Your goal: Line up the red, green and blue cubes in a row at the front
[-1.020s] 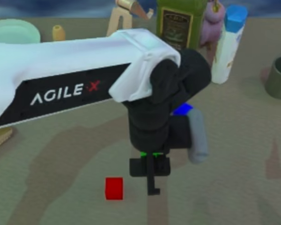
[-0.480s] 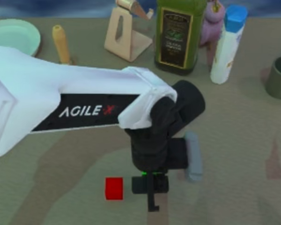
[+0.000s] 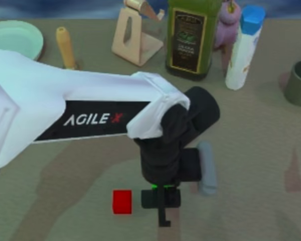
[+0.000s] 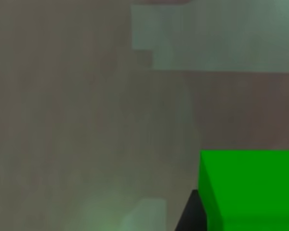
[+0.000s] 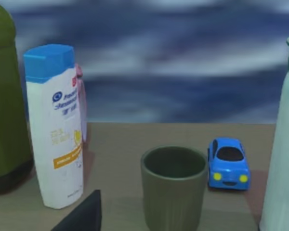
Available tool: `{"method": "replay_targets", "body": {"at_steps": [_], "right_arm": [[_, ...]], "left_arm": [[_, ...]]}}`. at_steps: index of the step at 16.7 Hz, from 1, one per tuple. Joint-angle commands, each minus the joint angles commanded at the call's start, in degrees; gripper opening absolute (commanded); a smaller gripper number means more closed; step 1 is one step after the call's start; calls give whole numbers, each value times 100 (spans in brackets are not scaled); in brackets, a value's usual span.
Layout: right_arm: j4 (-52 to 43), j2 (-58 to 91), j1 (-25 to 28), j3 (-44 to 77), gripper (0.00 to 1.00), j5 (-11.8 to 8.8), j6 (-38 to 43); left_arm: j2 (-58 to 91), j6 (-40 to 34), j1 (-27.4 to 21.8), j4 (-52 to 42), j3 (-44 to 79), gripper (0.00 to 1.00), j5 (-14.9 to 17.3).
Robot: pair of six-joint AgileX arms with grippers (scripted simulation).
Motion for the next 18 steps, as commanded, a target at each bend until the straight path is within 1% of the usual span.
{"method": "replay_targets", "body": {"at_steps": [7,8,18], "right_arm": [[0,0,0,0,100,0,0],[0,0,0,0,100,0,0],[0,0,0,0,100,0,0]], "left_arm": [[0,0,0,0,0,98,0],[0,0,0,0,0,100,0],[-31,10,5,-101,82,100,-1]]}}
